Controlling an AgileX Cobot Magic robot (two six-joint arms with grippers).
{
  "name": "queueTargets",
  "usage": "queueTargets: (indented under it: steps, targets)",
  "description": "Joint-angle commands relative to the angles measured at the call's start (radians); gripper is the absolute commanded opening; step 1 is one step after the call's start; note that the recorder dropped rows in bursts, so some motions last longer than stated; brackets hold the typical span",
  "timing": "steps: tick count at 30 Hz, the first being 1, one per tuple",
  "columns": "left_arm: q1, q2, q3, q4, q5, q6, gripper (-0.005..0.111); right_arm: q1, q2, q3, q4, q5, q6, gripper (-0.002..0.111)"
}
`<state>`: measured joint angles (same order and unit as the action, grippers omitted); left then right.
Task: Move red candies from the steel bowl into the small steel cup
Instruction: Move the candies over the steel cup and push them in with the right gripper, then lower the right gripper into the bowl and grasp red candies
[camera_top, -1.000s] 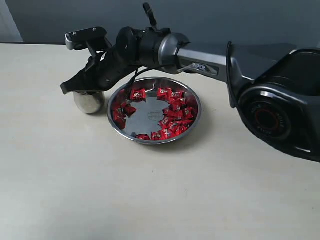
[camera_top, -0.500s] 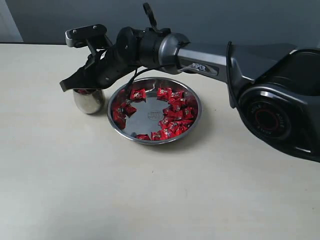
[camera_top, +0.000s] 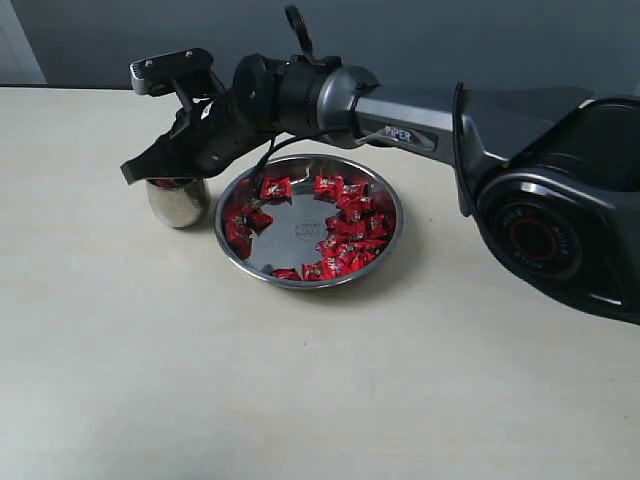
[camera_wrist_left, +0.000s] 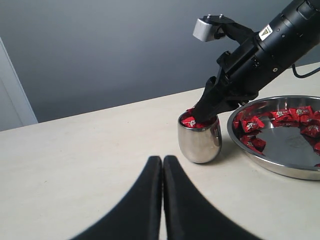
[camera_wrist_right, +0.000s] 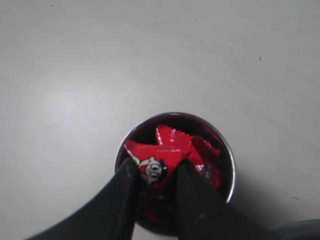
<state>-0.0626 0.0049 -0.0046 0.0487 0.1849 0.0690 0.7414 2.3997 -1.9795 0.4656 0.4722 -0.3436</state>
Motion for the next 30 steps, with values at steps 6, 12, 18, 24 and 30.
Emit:
queueTargets:
  steps: [6,12,18,24,30]
  targets:
    - [0.001,-0.005,0.005,-0.006,-0.003,-0.002,0.002,-0.004,-0.002,-0.001,-0.013,-0.023,-0.004,0.05]
    - [0.001,-0.005,0.005,-0.006,-0.003,-0.002,0.002,-0.004,-0.002,-0.001,-0.014,-0.037,-0.004,0.049]
    - [0.001,-0.005,0.005,-0.006,-0.003,-0.002,0.002,-0.004,-0.009,-0.001,-0.039,-0.042,-0.004,0.049]
    - [0.001,-0.005,0.005,-0.006,-0.003,-0.002,0.002,-0.02,-0.056,-0.001,-0.06,0.004,0.004,0.049]
    - [0.001,-0.005,0.005,-0.006,-0.003,-0.002,0.002,-0.044,-0.118,-0.001,-0.139,0.178,0.005,0.049]
